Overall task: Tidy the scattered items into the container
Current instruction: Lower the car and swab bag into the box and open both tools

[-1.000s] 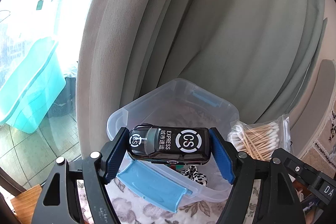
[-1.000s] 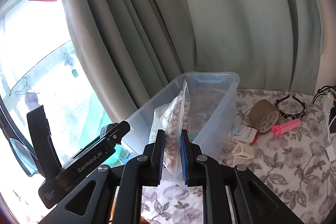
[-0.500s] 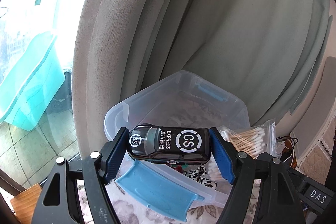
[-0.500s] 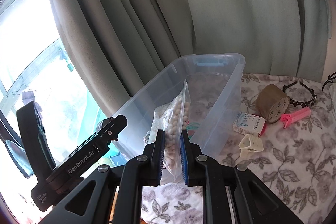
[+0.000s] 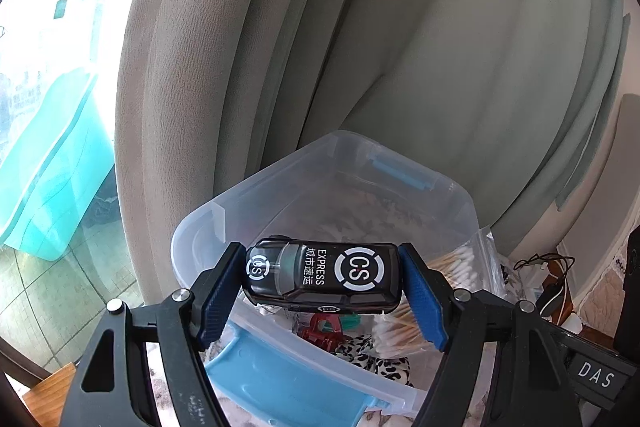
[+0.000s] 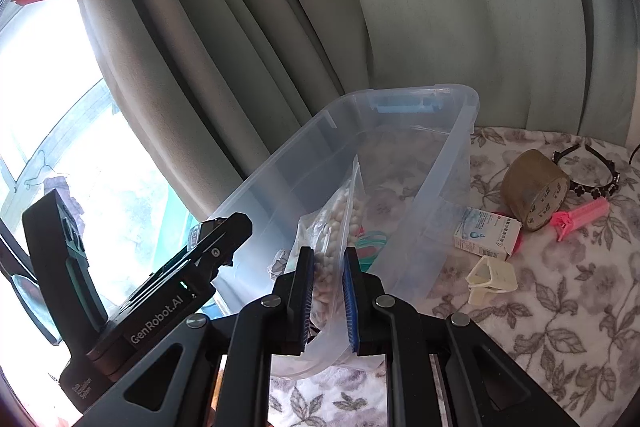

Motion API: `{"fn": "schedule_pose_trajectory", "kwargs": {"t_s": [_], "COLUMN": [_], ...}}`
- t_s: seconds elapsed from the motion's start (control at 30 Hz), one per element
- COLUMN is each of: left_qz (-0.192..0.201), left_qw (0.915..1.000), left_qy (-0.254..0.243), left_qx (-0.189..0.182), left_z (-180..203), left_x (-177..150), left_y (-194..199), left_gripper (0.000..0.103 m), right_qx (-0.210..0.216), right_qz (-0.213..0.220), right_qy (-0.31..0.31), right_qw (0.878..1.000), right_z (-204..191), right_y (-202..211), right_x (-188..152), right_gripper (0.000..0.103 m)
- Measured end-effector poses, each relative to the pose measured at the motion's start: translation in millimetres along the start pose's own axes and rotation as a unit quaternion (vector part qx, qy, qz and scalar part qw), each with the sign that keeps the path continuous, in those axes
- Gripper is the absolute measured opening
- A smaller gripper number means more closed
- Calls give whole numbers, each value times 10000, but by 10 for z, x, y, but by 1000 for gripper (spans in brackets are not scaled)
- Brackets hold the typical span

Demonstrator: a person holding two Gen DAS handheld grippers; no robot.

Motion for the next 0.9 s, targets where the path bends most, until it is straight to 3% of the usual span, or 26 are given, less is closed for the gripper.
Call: {"fn": "schedule_pose_trajectory", "kwargs": {"t_s": [0.5, 0.6, 0.77, 0.9], "left_qz": [22, -5, -24, -44], "left_qw": [9997, 9998, 9998, 9998], "left_qy": [-195, -170, -161, -195], "left_qx": [163, 115, 75, 99], "left_z": [38, 25, 27, 31], "left_x": [-30, -41, -68, -103], "left_y": [-58, -58, -56, -44], "left_gripper": [78, 78, 78, 78], "right_qx": [8, -7, -14, -53], "right_qz": [-85, -101, -84, -91], "right_qy": [-3, 21, 145, 221], "right_qw": [10000, 9999, 9999, 9997], "right_z": [18, 3, -57, -65], "right_y": [-65, -64, -46, -41], "right_x": [13, 10, 5, -3], "right_gripper": [18, 21, 37, 39]}}
Point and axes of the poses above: each gripper's, at about its wrist camera, not at the fingertips, and y roughly against the way its jaws point, z to its right, x to its top, the point moved 7 cm from there along -y, roughly the way its jaws point, and after that the axes turned 9 degrees about -z, right-handed, at the moved point
